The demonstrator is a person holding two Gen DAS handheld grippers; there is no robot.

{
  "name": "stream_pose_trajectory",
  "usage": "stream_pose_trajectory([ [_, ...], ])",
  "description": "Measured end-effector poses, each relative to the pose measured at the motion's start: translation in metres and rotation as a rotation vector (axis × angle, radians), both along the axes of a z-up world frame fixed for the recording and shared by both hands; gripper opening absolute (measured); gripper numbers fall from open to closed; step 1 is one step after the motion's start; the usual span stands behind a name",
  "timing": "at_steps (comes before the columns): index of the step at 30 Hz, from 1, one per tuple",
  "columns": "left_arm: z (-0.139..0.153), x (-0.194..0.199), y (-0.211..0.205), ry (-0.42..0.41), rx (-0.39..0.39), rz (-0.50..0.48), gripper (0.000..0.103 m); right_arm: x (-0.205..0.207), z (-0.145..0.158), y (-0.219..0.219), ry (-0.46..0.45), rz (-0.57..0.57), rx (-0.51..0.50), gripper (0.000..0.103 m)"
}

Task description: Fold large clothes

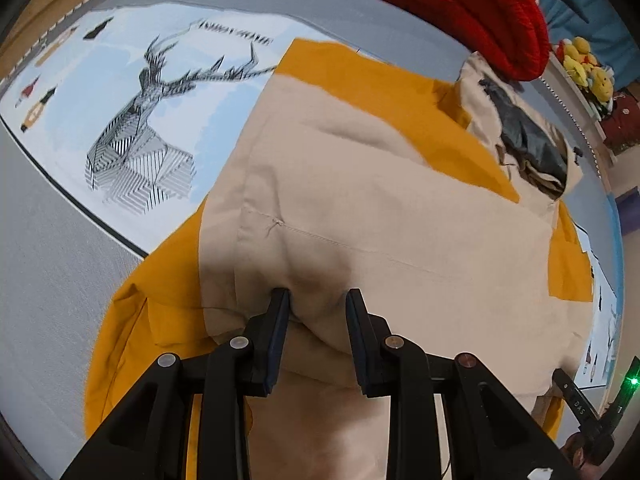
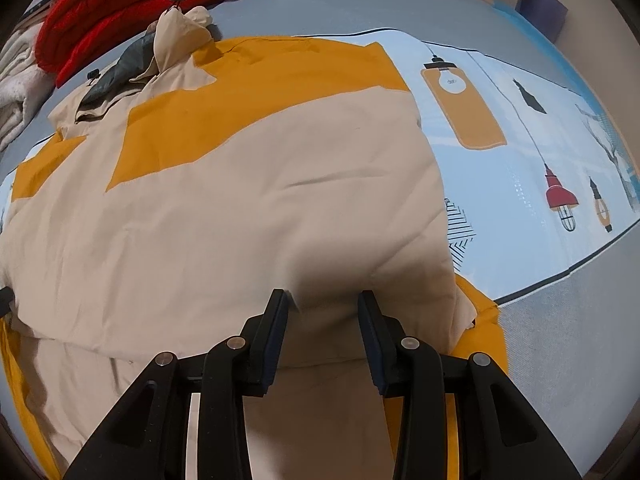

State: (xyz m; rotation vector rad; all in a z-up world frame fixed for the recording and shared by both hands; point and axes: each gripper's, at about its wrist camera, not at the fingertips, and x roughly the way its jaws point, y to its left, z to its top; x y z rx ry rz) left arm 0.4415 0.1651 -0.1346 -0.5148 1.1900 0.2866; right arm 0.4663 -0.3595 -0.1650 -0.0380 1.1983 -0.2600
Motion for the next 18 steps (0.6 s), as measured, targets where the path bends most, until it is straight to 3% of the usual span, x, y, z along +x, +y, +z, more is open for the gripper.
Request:
stream_pose_trajectory([
  [3, 0.004, 0.0, 0.0, -0.019, 0.005, 0.002, 0.026, -0.001, 0.005, 0.005, -0.01, 0.011, 0.037, 0.038],
  [11, 0.004, -0.001, 0.003, -0.028, 0.013, 0.006, 0.026, -0.001, 0.003, 0.014, -0.002, 0.033, 0.003, 0.038],
  [15, -0.022, 0.005, 0.007, 0.042, -0.006, 0.016, 0.026, -0.003, 0.004, 0.017, -0.001, 0.039, -0.004, 0.038],
  [18, -0.014, 0.006, -0.001, 0.04, 0.037, 0.007, 0.026, -0.003, 0.006, 0.017, -0.003, 0.04, -0.002, 0.038],
])
